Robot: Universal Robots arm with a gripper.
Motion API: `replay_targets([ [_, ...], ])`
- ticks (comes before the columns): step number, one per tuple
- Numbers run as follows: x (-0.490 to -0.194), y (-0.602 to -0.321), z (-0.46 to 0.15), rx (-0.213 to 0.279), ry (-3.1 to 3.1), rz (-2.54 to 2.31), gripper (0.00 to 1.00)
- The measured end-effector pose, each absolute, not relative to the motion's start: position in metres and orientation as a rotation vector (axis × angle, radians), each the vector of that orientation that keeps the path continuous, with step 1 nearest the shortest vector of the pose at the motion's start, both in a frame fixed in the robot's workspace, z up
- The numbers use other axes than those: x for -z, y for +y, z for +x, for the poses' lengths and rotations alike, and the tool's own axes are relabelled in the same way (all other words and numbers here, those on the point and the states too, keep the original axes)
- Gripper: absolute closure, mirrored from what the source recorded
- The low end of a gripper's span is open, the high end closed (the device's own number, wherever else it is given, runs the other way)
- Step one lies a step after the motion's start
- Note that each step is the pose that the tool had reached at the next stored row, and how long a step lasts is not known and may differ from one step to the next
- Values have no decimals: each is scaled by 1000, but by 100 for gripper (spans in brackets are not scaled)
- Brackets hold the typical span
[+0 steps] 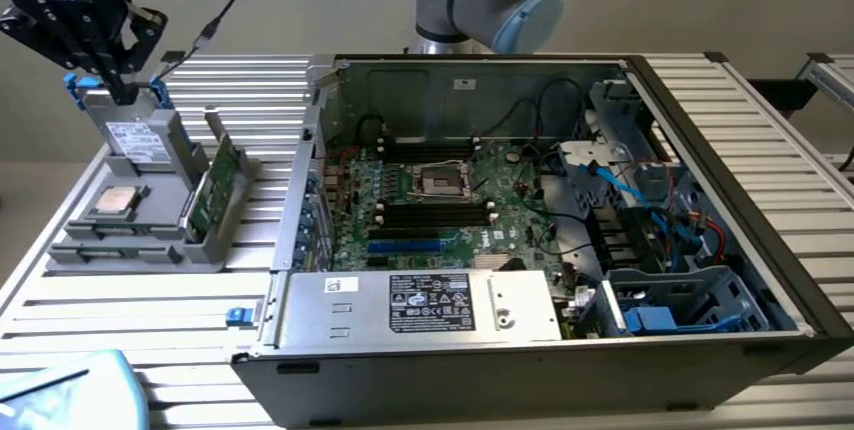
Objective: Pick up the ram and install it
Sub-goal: 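Reach for the ram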
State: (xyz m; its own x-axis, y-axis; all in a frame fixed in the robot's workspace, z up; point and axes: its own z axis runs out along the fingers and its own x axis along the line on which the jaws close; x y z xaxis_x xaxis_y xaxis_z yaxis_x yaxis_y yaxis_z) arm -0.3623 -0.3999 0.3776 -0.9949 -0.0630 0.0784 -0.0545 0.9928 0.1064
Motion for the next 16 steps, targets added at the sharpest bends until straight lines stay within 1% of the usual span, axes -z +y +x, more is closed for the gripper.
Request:
replay_targets([
  [8,-375,-405,-386,159,-3054,97,89],
  [16,-370,-420,-398,159,-3047,100,89],
])
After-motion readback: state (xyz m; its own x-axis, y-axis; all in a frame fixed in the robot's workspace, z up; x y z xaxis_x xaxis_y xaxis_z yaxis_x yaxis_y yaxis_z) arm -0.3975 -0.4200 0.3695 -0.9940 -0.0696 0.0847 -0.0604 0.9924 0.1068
